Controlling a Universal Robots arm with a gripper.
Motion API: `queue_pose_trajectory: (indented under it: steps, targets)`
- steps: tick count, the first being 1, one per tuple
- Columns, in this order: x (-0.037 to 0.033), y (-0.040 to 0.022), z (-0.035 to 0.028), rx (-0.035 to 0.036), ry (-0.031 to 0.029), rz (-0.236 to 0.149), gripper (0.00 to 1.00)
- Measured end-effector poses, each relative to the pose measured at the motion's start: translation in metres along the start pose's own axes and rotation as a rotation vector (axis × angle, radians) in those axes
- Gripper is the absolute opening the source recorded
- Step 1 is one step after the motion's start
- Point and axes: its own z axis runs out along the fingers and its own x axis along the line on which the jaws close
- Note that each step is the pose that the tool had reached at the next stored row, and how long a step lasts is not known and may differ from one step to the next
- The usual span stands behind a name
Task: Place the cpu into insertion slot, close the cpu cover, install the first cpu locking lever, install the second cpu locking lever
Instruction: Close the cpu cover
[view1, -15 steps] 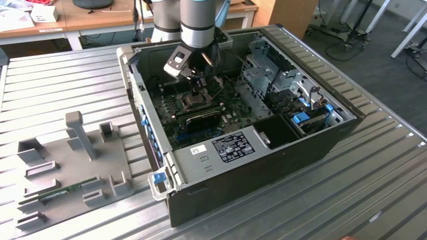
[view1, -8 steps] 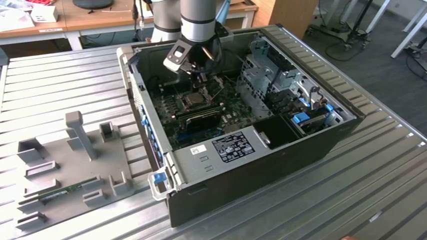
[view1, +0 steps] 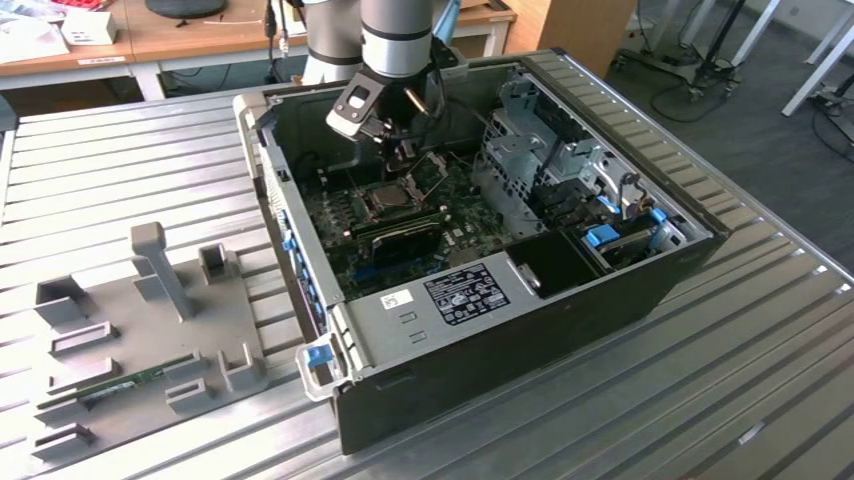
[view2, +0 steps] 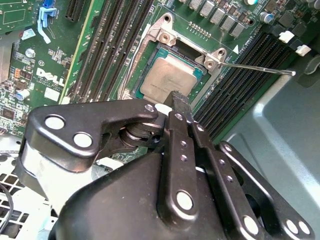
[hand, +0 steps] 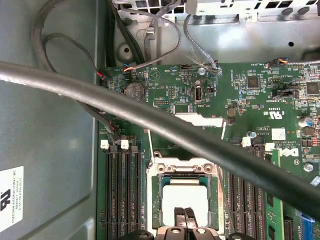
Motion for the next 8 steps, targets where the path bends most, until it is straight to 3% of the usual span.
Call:
queue_pose_trajectory:
  steps: [8]
  targets:
    - [0.0000, 0.0001, -0.0013, 0.0000, -0.0001, 0.000, 0.11]
